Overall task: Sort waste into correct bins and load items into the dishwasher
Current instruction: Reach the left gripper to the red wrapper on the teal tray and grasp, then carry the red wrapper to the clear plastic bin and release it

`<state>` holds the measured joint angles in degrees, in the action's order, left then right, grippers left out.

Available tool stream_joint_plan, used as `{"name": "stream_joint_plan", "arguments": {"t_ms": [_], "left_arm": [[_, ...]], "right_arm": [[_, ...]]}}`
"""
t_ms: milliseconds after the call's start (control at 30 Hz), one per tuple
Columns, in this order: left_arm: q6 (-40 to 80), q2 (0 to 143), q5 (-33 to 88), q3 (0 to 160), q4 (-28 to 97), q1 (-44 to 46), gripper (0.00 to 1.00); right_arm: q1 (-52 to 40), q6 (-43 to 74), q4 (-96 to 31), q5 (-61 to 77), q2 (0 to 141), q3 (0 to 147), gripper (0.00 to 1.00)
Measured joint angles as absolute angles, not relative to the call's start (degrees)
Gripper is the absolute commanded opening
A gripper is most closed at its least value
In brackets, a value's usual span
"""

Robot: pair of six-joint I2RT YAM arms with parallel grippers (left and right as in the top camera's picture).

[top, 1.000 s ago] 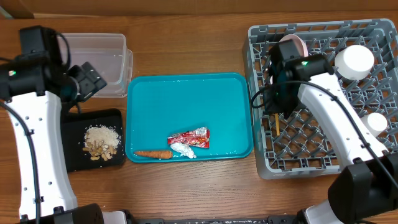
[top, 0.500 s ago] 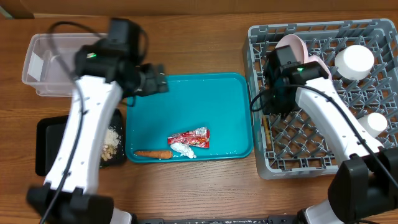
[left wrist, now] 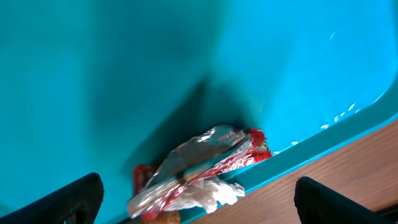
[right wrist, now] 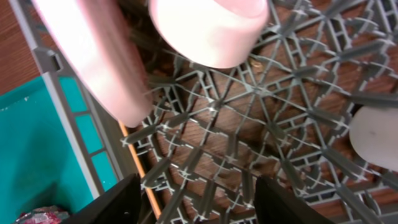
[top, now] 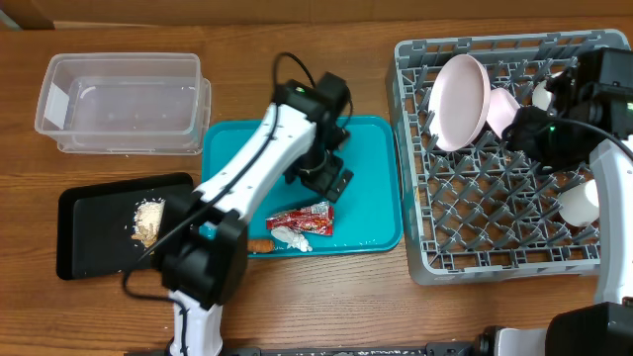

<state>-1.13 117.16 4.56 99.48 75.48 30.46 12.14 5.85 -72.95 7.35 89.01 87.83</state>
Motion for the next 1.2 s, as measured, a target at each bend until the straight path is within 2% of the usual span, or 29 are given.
{"name": "stream_joint_plan", "arguments": {"t_ms": [100, 367, 433, 533, 600, 700, 733, 767, 1033, 1200], "left_arm": [[-3.49, 121.56, 4.54, 99.48, 77.23, 31.42, 0.96], [-5.30, 123.87, 5.45, 99.48, 78.54, 31.42, 0.60], [-5.13, 123.87, 5.93, 99.48, 78.41, 31.42, 0.66], [-5.08, 123.87, 6.07, 99.46, 78.65, 31.44, 0.65], [-5.08, 123.87, 6.07, 98.94, 78.39, 31.48, 0.62], [-5.02, 123.87, 6.26, 96.49, 77.89, 31.64, 0.51], [-5.04, 123.87, 6.59, 96.01, 77.73, 31.66, 0.34], [-5.13, 123.87, 6.92, 95.79, 77.73, 31.77, 0.04], [-4.40, 123.90, 7.29, 96.01, 77.28, 31.73, 0.04], [-0.67, 124.07, 4.51, 106.76, 82.76, 27.90, 0.04]], "right_arm": [[12.93, 5.98, -72.93, 7.68, 89.01, 87.83, 0.61], [12.93, 5.96, -72.99, 8.19, 89.01, 87.83, 0.62], [12.93, 5.96, -73.01, 8.19, 89.01, 87.83, 0.61], [12.93, 5.96, -73.10, 8.16, 89.01, 87.83, 0.61], [12.93, 5.96, -73.10, 8.19, 89.01, 87.83, 0.62], [12.93, 5.96, -73.10, 8.19, 89.01, 87.83, 0.61], [12.93, 5.98, -73.10, 8.19, 89.01, 87.83, 0.62], [12.93, 5.96, -73.10, 8.19, 89.01, 87.83, 0.62], [12.93, 5.98, -73.23, 8.19, 89.01, 87.83, 0.61], [12.93, 5.98, -73.54, 8.19, 89.01, 87.83, 0.62]]}}
